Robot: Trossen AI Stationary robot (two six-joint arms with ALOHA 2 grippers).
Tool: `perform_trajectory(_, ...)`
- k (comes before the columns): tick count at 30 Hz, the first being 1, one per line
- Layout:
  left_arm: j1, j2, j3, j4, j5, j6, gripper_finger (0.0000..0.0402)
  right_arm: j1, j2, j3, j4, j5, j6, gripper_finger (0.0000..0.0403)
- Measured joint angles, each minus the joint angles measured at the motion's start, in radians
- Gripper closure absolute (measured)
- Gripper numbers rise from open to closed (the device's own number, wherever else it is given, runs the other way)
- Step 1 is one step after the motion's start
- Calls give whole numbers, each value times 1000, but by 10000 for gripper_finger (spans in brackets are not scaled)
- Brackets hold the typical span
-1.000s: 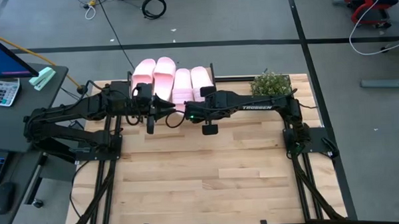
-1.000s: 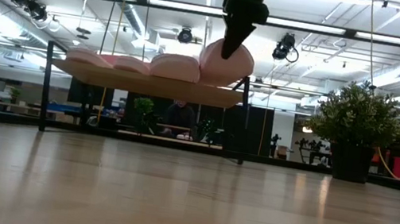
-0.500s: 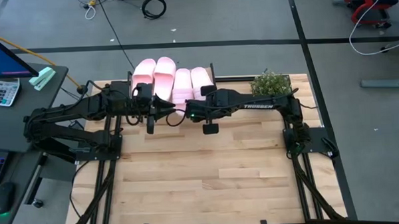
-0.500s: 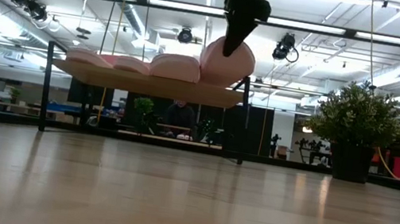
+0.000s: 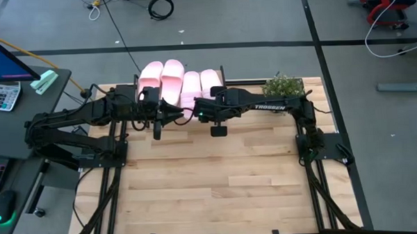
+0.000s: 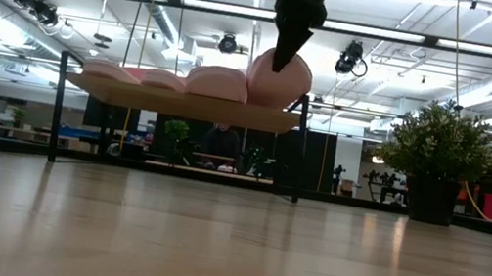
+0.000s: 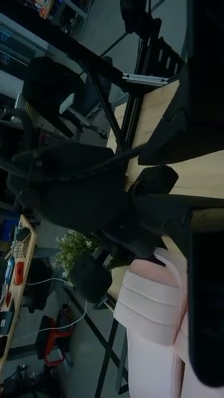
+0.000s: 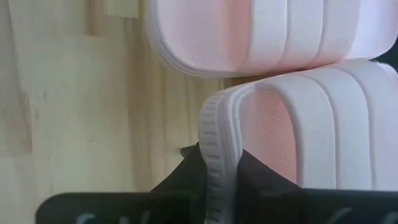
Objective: Pick and place slides into the shelf
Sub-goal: Put the pink slides on the shelf
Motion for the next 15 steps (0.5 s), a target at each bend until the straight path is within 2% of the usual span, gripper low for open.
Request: perform_trajectory(15,0,0,0,0,0,-9,312,-5,0,0,10,9,-26,317)
